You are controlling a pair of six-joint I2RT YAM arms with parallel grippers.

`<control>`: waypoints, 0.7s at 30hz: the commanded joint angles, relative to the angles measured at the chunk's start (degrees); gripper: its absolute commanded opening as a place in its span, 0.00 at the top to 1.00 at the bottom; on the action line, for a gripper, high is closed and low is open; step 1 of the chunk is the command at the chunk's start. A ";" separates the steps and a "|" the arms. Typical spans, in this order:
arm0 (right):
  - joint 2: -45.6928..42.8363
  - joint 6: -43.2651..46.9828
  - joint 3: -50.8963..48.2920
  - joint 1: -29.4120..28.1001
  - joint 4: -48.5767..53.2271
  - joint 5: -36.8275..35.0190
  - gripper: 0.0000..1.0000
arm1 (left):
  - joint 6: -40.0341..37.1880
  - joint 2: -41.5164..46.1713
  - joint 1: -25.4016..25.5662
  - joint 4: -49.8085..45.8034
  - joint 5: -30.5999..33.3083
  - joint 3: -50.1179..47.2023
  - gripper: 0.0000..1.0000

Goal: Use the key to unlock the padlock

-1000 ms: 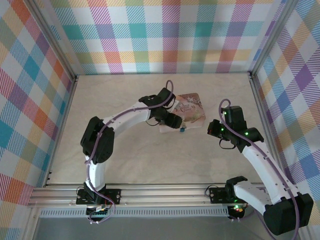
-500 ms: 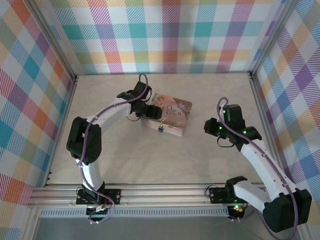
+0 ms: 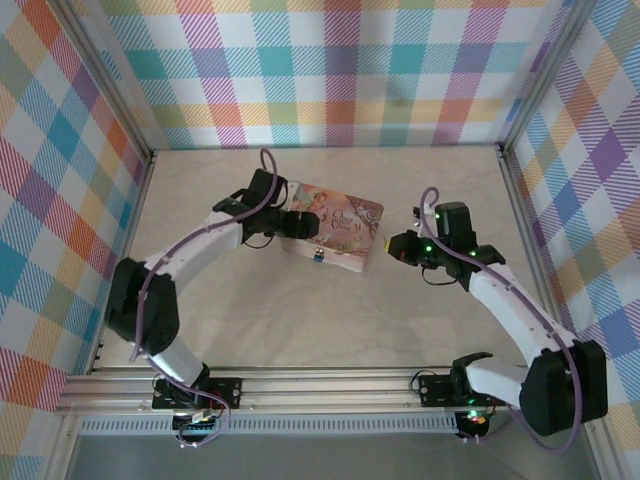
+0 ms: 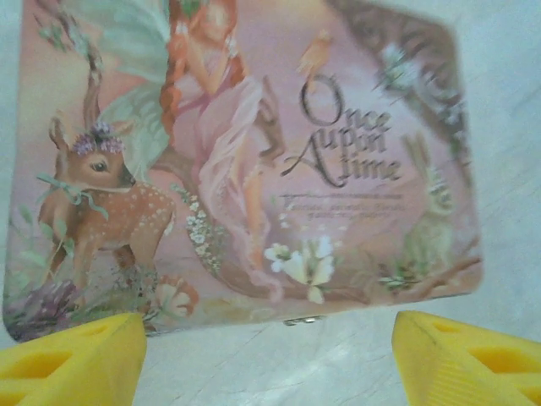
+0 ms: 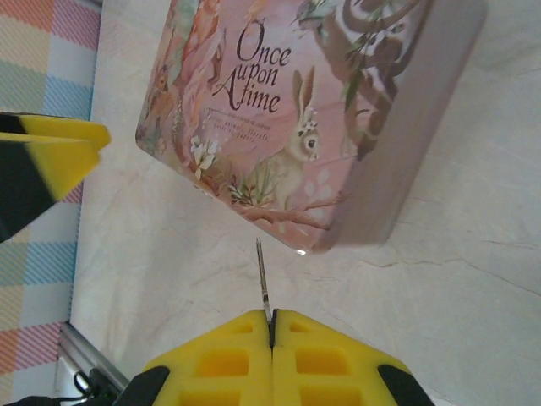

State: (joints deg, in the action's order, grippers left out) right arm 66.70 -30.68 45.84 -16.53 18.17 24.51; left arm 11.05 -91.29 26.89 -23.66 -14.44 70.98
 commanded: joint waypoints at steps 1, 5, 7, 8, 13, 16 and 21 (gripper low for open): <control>3.91 1.86 1.53 -1.61 -6.32 4.99 0.99 | 2.71 5.99 -0.33 6.66 -2.19 -5.39 0.23; 10.55 3.86 5.14 -3.78 -8.11 5.52 0.99 | 4.00 11.59 0.39 13.24 -3.39 -13.93 0.23; 13.92 4.69 7.35 -4.50 -8.35 5.76 0.99 | 4.41 13.01 0.78 14.94 -4.21 -16.80 0.23; 15.76 4.99 8.64 -4.81 -8.47 6.11 0.99 | 4.58 13.31 0.95 15.46 -4.52 -18.33 0.23; 23.23 5.61 14.00 -5.44 -8.86 6.98 0.99 | 4.77 12.67 3.15 18.53 -5.38 -22.43 0.24; 27.01 5.39 16.19 -5.70 -9.04 7.18 0.99 | 4.88 10.84 4.70 20.66 -4.26 -23.43 0.24; 31.64 3.46 17.72 -5.88 -8.87 6.13 1.00 | 4.68 6.78 6.14 24.08 -3.30 -24.10 0.25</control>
State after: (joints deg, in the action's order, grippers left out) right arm 96.71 -26.61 62.28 -21.89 9.87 30.04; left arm 15.51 -82.72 32.53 -3.84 -18.35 48.03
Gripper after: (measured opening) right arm 0.052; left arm 0.753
